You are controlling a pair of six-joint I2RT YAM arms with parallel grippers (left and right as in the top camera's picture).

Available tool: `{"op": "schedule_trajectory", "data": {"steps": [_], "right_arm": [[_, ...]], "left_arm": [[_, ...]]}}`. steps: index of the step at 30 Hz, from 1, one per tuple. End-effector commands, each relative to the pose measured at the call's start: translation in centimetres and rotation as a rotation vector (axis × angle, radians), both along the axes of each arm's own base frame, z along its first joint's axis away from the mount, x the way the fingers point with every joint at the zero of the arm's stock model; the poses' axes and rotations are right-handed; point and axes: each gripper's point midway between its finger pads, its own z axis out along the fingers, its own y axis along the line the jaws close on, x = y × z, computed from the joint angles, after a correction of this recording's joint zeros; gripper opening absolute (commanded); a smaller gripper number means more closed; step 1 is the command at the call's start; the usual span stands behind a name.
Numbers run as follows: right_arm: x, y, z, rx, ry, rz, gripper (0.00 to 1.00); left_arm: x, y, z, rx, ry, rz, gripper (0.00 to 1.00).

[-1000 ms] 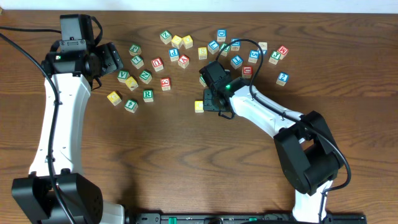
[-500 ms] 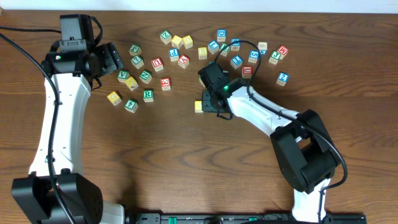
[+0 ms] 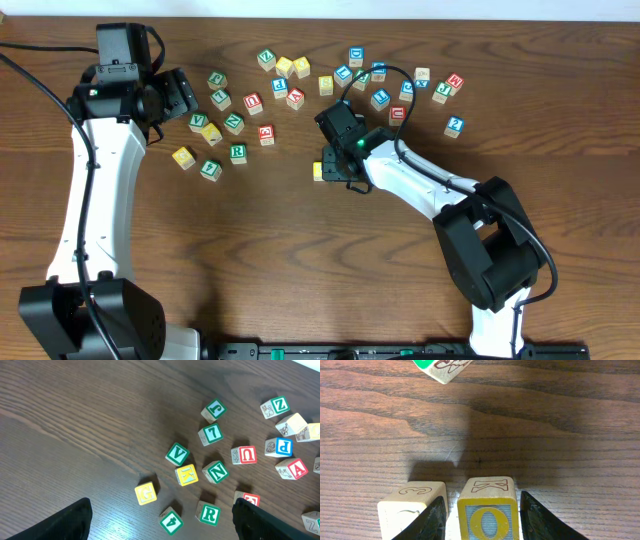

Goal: Spell out CORL
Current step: 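Lower the O block right of the C block and release, then raise the right gripper back toward the upper-right blocks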

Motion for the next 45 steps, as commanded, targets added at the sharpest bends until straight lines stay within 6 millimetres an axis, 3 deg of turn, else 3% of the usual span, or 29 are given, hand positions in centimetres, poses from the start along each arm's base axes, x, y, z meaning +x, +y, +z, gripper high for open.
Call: {"op": "schedule_trajectory", "data": {"steps": [1, 11, 17, 21, 29, 37, 45], "right_arm": [[0.9, -0.2, 2.6, 0.029, -0.046, -0.021, 0.43], [0.5, -2.4, 8.2, 0.047, -0.098, -0.035, 0.43], [1.4, -4.2, 12.0, 0.079, -0.177, -0.054, 0.44], [2.0, -6.1, 13.5, 0.084, -0.208, -0.071, 0.46], [3.6, -7.7, 15.6, 0.125, -0.233, -0.056, 0.50], [4.8, -8.1, 16.3, 0.131, -0.280, -0.061, 0.54], [4.5, -8.3, 16.0, 0.122, -0.262, -0.062, 0.56]], "left_arm": [[0.1, 0.4, -0.2, 0.008, 0.006, 0.020, 0.88], [0.2, 0.4, -0.2, 0.008, 0.004, 0.020, 0.88], [0.4, 0.4, 0.0, 0.009, -0.008, 0.020, 0.88], [0.6, 0.2, 0.1, -0.003, -0.018, 0.010, 0.88], [1.7, -1.6, 1.0, -0.015, -0.063, -0.047, 0.88], [1.1, -6.1, 0.4, -0.020, -0.025, -0.149, 0.88], [-1.4, -7.8, -3.4, -0.081, 0.094, -0.089, 0.83]]}}
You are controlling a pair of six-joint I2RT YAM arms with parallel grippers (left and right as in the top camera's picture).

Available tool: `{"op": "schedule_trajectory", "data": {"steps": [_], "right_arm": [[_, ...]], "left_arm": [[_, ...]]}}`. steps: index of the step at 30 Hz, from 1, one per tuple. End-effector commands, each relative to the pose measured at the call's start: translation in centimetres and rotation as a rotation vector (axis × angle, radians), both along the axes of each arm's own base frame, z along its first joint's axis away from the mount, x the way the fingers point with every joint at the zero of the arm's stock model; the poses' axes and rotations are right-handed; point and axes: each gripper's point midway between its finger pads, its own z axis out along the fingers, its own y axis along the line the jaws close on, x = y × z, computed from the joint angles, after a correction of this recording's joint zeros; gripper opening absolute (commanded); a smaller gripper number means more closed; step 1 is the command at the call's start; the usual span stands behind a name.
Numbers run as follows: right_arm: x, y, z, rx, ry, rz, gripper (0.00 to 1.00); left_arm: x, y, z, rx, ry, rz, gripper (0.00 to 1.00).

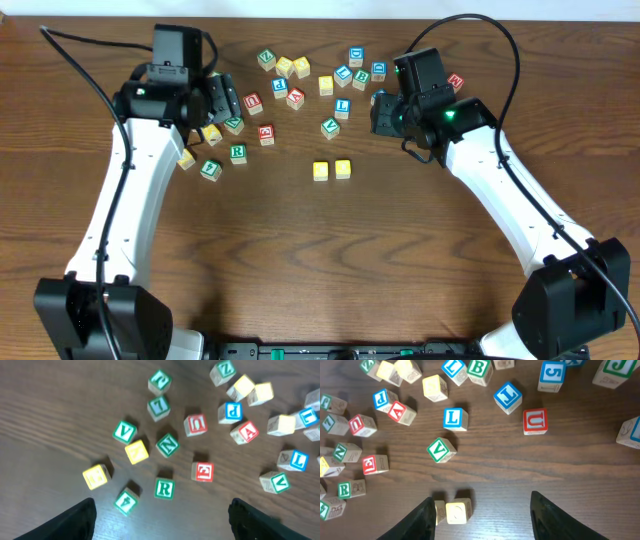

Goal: Spell out CORL
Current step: 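Raise the right gripper back toward the upper-right blocks, then lower the left gripper toward the green R block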

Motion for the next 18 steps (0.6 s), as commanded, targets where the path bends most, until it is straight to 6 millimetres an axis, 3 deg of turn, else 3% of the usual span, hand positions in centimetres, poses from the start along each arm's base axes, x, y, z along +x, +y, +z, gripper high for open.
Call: {"op": "schedule_trajectory", "data": {"steps": [1, 6, 18], "right_arm": [[0.3, -0.3, 1.4, 0.002, -0.029, 0.007, 0.56], [0.3, -0.3, 1.4, 0.001, -0.028, 0.008, 0.57], [0.1, -0.4, 1.2, -0.003, -0.018, 0.007, 0.57]], "left_arm": [[-1.2, 0.0, -3.0, -0.023, 0.075, 0.055, 0.83], [-1.8, 0.0, -5.3, -0.027, 0.103, 0.058, 0.82], [-1.0, -1.6, -7.7, -0.054, 0.128, 0.019, 0.81]]}}
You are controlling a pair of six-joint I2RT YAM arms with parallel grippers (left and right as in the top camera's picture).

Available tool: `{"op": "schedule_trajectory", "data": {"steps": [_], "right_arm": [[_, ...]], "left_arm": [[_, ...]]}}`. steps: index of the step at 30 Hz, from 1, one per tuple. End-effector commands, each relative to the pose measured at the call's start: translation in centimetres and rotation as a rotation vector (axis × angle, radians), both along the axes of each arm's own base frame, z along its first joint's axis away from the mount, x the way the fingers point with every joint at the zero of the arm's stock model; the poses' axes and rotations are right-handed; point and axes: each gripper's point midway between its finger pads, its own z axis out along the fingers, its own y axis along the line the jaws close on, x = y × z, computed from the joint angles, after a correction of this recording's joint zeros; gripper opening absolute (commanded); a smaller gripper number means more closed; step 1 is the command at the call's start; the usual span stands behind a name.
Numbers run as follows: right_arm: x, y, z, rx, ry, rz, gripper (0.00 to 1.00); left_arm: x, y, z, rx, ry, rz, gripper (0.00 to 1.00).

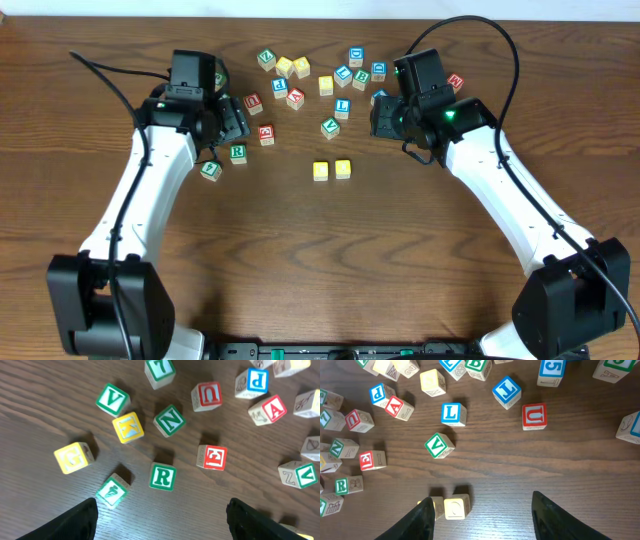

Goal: Spell out CORL
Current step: 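Lower the left gripper toward the green R block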

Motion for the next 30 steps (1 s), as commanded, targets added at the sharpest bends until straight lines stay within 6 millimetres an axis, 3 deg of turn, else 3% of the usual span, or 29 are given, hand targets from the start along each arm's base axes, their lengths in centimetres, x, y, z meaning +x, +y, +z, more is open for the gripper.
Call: {"op": "schedule_trajectory", "data": {"steps": [1, 14, 30], "right_arm": [[0.4, -0.3, 1.5, 0.001, -0.034, 0.002, 0.57], [0.5, -0.5, 1.5, -0.009, -0.037, -0.002, 0.56], [0.4, -0.5, 1.4, -0.011, -0.032, -0.001, 0.55]], "left_arm": [[-0.1, -0.7, -1.9, -0.002, 0.049, -0.014, 0.81], [-0.1, -1.5, -4.8, 0.007, 0.115, -0.031, 0.80], [0.3, -1.5, -5.9, 0.022, 0.127, -0.063, 0.78]]}}
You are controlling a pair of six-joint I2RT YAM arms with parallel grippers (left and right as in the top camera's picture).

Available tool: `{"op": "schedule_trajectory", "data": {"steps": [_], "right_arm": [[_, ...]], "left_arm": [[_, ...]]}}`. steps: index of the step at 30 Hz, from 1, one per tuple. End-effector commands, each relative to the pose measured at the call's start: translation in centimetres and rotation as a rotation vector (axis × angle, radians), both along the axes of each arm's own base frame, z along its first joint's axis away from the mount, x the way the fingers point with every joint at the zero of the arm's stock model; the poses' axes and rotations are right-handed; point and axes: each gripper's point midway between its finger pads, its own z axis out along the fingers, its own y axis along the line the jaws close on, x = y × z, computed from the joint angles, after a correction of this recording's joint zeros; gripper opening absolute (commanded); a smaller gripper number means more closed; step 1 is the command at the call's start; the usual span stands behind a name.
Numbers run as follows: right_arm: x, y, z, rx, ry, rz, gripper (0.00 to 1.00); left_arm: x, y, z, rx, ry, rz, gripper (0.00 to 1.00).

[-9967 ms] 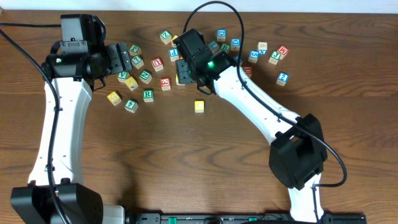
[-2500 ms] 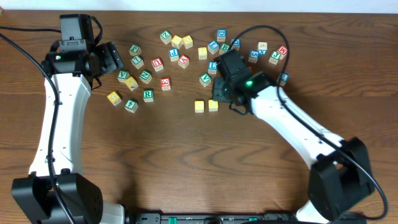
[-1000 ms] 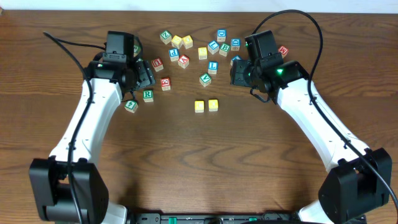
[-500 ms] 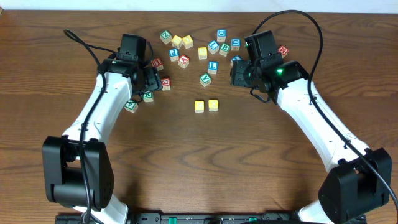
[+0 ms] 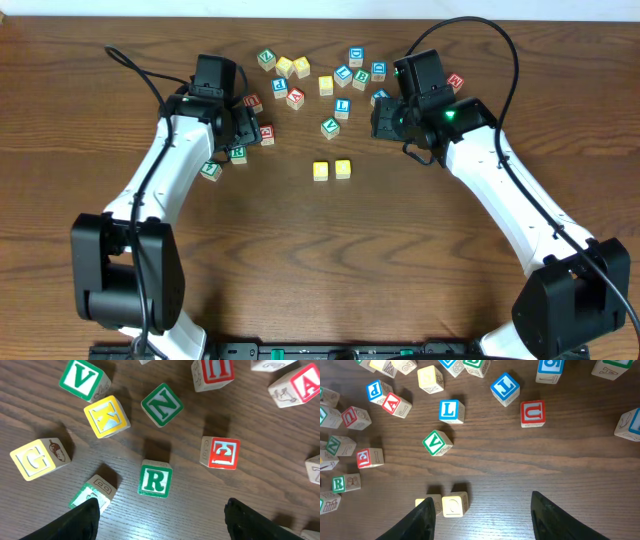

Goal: Spell out CORL
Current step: 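Lower the left gripper toward the green R block, then close the left gripper on the green R block and lift it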

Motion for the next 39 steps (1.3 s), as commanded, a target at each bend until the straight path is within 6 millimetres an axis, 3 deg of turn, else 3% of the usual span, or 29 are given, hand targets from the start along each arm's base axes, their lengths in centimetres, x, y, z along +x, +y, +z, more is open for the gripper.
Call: {"op": "schedule_trajectory", "data": {"steps": [1, 12, 30, 39], "right_arm": [[0.6, -0.4, 1.5, -0.005, -0.042, -0.004, 0.56], [0.7, -0.7, 1.5, -0.016, -0.045, -0.012, 0.56], [0.5, -0.9, 1.3, -0.026, -0.035, -0.016, 0.57], [0.3, -1.2, 1.2, -0.039, -0.030, -0.022, 0.58]], "left_arm": [[-0.3, -0.1, -1.6, 0.010, 0.042, -0.027, 0.78], [-0.5, -0.1, -4.7, 0.027, 0.112, -0.052, 0.72], [0.1, -0.2, -7.5, 0.050, 0.138, -0.117, 0.65], [0.3, -0.2, -8.1, 0.057, 0.138, -0.137, 0.52]]}}
